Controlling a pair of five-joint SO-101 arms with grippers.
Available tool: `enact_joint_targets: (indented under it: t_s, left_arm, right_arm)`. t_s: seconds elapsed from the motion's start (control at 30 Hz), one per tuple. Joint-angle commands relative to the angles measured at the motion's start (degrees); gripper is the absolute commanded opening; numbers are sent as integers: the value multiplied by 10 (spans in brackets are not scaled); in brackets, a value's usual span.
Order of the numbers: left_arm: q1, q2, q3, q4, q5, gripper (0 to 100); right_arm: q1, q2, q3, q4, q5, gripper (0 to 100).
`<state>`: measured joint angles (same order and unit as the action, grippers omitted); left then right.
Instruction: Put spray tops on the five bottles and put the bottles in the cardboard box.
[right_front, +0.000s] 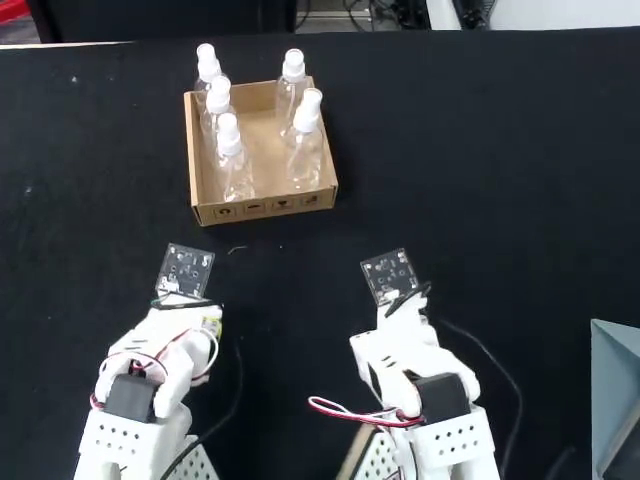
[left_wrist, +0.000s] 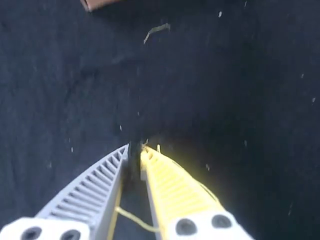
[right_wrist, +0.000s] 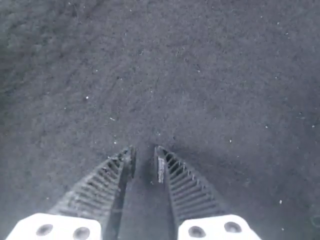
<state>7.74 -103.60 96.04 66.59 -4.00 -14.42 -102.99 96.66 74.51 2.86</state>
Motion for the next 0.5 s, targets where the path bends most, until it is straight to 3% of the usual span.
enact_joint_targets:
  t_s: [0.0, 0.17, 0.47]
  left_arm:
    - [-39, 1, 15, 37, -5, 31]
    - [-56, 4, 15, 40, -2, 31]
    - [-57, 4, 15, 41, -1, 30]
  right_arm:
    - [43, -56, -3, 4, 4, 29]
    - [112, -56, -2, 4, 4, 29]
    - [114, -56, -2, 4, 0, 28]
